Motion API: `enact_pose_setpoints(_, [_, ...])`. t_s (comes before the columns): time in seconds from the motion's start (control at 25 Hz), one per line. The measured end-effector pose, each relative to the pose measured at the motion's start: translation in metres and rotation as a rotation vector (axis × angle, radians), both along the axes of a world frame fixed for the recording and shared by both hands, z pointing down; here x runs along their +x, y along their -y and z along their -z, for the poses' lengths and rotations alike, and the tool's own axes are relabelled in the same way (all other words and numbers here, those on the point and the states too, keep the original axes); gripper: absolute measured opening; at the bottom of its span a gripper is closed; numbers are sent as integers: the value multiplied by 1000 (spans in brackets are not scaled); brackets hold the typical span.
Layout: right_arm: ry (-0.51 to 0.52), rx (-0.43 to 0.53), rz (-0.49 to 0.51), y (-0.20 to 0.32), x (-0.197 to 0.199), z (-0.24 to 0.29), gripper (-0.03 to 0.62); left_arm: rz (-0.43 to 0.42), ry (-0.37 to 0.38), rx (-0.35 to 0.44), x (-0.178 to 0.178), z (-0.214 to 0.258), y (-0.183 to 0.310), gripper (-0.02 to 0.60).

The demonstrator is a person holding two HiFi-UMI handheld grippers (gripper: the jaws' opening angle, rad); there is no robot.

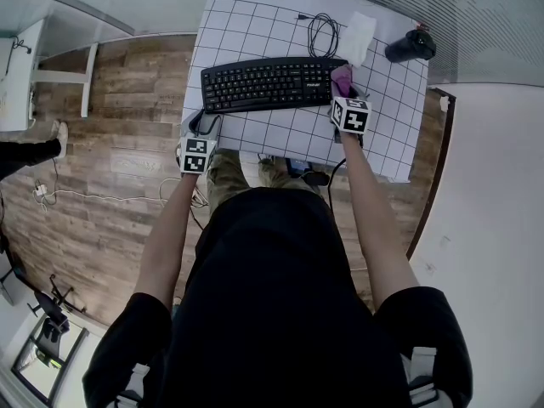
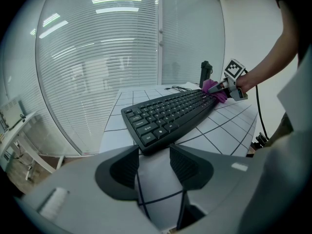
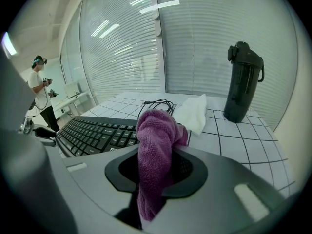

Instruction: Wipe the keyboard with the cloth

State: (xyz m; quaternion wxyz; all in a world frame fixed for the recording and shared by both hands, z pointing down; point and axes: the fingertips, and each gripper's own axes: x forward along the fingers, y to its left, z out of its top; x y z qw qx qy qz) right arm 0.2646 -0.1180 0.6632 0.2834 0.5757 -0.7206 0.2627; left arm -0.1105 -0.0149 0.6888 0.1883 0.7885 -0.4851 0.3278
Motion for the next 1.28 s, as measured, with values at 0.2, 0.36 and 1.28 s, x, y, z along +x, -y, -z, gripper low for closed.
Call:
enact_pose_setpoints(0.2, [-2, 2, 11, -2, -7, 0, 109, 1, -3, 0, 0, 0, 0, 173])
enact_pose_setpoints(0.36, [-7, 0, 8, -2, -7, 1, 109, 1, -6, 0, 1, 0, -1, 173])
enact_pose_setpoints(1.28, [2, 0, 9, -6, -20, 0, 107, 0, -3, 4, 1, 0, -1, 173])
